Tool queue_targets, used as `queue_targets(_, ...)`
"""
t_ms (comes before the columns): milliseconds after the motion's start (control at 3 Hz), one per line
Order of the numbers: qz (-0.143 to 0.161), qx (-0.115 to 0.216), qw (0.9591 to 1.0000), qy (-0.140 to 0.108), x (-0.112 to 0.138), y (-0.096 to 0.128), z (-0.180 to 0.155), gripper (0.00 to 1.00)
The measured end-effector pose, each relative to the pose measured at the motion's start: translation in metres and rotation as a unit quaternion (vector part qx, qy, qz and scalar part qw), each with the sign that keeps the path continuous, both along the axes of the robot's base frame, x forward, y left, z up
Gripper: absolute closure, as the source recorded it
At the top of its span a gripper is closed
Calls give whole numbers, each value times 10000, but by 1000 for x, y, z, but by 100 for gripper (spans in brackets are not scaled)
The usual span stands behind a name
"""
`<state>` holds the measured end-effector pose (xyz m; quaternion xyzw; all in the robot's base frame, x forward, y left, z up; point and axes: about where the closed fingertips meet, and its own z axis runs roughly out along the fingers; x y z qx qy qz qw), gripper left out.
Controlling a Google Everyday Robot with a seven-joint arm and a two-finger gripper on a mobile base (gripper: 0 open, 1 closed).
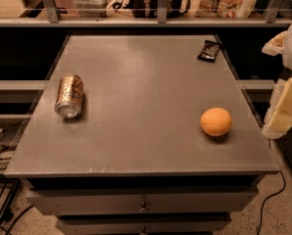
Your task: Pick orange
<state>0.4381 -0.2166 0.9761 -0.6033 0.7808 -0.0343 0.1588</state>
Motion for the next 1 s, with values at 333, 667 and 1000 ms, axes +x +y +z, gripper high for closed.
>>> queue_targets(333, 29, 63, 10000, -18, 2, 5, -4, 0)
queue_targets(667, 91, 99, 9998, -155, 5, 17, -16, 0)
queue_targets(1000, 125, 172, 9995, -244, 17, 24, -36, 0)
